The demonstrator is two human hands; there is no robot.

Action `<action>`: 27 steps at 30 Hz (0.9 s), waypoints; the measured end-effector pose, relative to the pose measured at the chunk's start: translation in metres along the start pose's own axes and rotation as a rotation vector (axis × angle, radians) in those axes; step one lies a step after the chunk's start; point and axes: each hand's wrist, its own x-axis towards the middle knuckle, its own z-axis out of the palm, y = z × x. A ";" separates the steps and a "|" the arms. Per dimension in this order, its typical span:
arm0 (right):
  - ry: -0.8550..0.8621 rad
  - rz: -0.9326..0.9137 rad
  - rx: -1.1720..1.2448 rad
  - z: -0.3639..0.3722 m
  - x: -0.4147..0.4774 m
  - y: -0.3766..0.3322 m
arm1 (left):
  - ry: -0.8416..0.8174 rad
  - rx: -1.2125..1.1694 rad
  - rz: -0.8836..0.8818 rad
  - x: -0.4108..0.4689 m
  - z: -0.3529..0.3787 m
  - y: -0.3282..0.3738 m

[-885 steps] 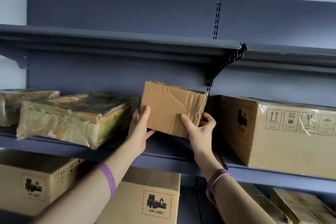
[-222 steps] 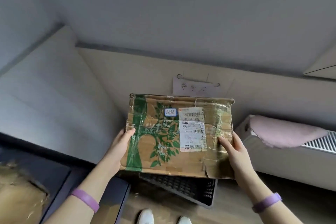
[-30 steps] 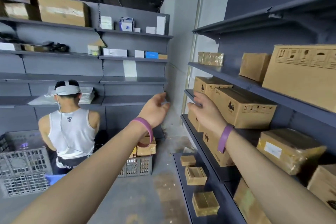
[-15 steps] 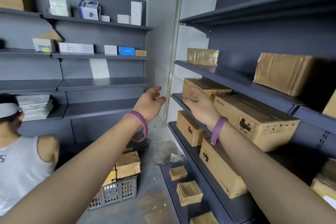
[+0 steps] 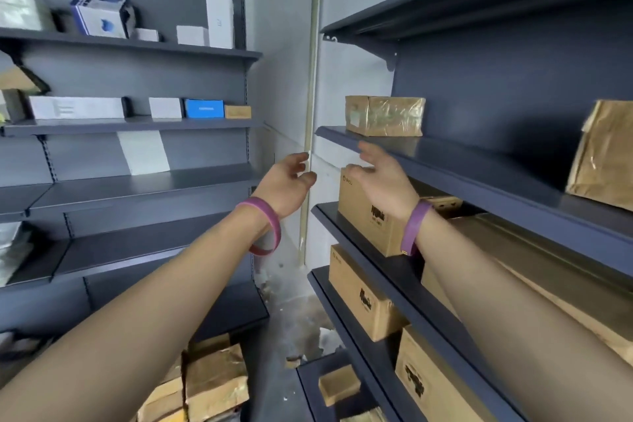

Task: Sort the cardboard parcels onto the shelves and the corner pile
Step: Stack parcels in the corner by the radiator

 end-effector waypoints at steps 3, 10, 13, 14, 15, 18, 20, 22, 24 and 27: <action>0.020 -0.013 -0.005 0.002 0.050 0.014 | -0.009 -0.017 0.014 0.056 0.008 -0.004; 0.118 -0.009 -0.060 -0.006 0.143 0.040 | -0.036 -0.083 0.090 0.168 0.031 -0.012; 0.172 0.023 -0.100 -0.009 0.178 0.049 | -0.057 -0.111 0.113 0.212 0.041 -0.018; 0.191 0.035 -0.122 -0.010 0.189 0.050 | -0.068 -0.118 0.119 0.226 0.044 -0.021; 0.210 0.044 -0.148 -0.011 0.201 0.053 | -0.085 -0.129 0.130 0.240 0.047 -0.023; 0.281 0.069 -0.226 -0.014 0.232 0.059 | -0.134 -0.179 0.184 0.283 0.056 -0.028; 0.328 0.099 -0.287 -0.016 0.252 0.063 | -0.138 -0.179 0.230 0.314 0.063 -0.029; 0.383 0.139 -0.341 -0.017 0.270 0.071 | -0.145 -0.161 0.258 0.346 0.072 -0.032; 0.447 0.173 -0.386 -0.017 0.288 0.078 | -0.185 -0.138 0.282 0.375 0.081 -0.035; 0.537 0.267 -0.414 -0.020 0.310 0.086 | -0.221 -0.145 0.341 0.411 0.094 -0.036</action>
